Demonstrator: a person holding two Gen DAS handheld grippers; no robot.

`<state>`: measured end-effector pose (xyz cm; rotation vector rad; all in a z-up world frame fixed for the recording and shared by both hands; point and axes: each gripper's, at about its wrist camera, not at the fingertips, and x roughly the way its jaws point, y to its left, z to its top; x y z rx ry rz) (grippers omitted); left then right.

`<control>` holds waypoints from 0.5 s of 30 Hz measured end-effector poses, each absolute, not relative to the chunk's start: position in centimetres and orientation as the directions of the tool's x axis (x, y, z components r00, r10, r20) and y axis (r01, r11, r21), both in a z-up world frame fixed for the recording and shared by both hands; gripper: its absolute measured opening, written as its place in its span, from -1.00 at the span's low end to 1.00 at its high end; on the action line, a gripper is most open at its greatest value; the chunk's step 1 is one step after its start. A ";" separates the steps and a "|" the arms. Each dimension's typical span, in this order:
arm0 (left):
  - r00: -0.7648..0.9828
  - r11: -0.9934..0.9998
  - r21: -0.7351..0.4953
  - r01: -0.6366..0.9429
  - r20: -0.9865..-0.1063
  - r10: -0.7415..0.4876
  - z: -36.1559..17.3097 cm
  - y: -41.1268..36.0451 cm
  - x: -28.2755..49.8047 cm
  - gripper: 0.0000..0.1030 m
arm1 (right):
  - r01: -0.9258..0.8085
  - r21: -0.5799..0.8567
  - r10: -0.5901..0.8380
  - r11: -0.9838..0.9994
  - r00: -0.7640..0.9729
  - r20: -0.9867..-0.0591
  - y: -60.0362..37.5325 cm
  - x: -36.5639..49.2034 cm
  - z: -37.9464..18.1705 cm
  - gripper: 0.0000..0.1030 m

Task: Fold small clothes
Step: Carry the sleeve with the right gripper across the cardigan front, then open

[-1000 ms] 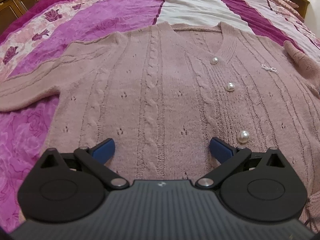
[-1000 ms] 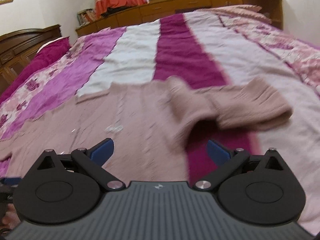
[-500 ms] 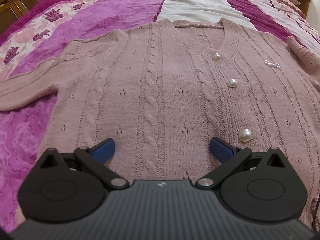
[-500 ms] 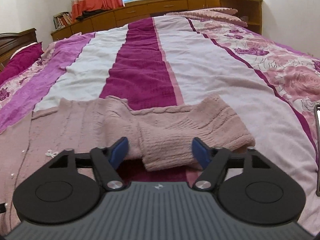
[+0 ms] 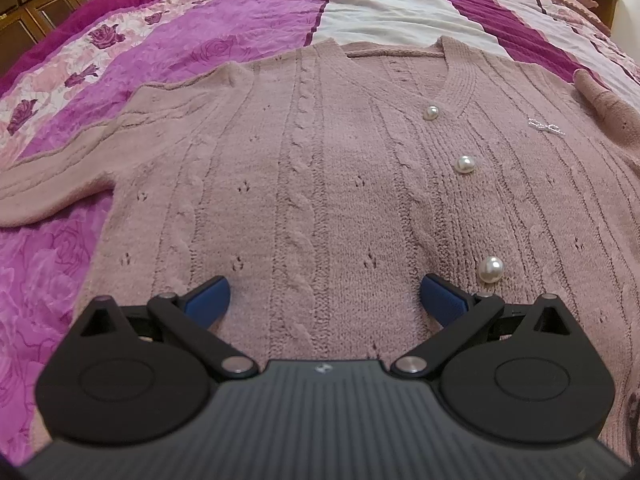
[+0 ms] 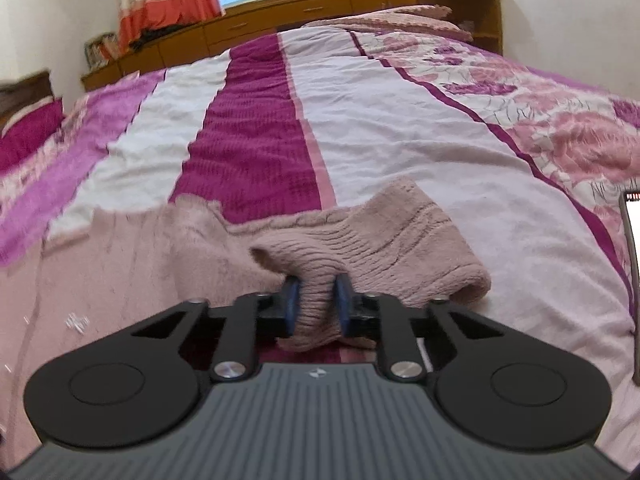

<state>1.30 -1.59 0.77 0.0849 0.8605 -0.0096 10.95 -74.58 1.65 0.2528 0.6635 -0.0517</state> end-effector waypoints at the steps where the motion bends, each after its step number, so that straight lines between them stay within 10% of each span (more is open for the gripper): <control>1: 0.652 0.997 0.070 0.044 -0.758 0.025 0.8 -1.6 1.3 1.00 | 0.133 0.232 0.037 0.964 0.792 -0.610 -74.7 10.9 2.0 -0.71; 15: 0.655 0.999 0.031 0.020 -0.755 0.010 2.2 -0.2 1.3 1.00 | 0.039 0.485 0.231 0.874 0.844 -0.484 -73.7 10.0 9.0 -0.75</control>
